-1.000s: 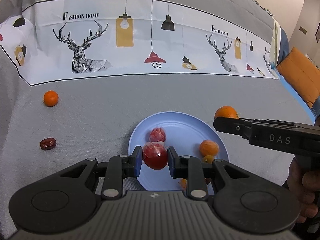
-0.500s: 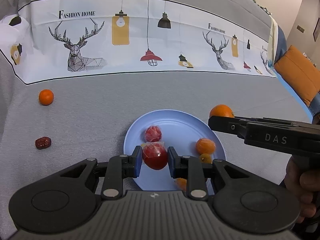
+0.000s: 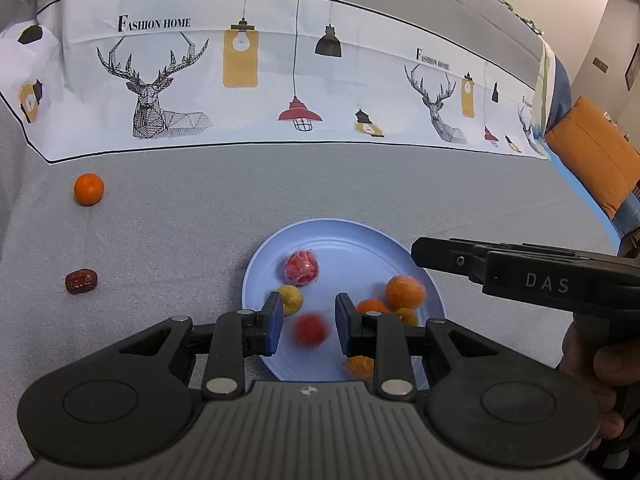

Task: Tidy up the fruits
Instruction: 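Carry both fruits over the blue plate and open both tools to release them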

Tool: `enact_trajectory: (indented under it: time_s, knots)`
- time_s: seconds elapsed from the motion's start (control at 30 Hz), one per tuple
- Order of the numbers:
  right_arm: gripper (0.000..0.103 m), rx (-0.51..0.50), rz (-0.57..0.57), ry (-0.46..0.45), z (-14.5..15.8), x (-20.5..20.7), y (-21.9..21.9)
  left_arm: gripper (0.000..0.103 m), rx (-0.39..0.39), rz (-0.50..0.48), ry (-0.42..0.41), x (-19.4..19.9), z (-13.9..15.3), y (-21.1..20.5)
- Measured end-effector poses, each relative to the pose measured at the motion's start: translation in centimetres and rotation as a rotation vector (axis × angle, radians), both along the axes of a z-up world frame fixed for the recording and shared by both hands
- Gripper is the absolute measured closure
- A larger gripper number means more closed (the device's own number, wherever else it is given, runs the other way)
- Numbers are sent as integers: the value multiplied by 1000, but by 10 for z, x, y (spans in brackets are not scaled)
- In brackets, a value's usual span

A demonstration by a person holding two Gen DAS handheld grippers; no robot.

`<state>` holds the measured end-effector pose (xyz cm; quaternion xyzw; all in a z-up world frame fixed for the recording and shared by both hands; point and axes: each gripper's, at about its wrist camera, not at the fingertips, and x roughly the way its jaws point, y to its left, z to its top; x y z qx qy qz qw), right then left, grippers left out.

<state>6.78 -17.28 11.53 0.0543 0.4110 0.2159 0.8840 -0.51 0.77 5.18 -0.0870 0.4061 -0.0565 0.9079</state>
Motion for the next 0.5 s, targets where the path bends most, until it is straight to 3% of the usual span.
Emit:
enact_trajectory:
  time_s: [0.5]
  knots:
    - [58, -5, 4, 1, 1, -1, 0, 73, 4, 6, 8, 1, 0, 2]
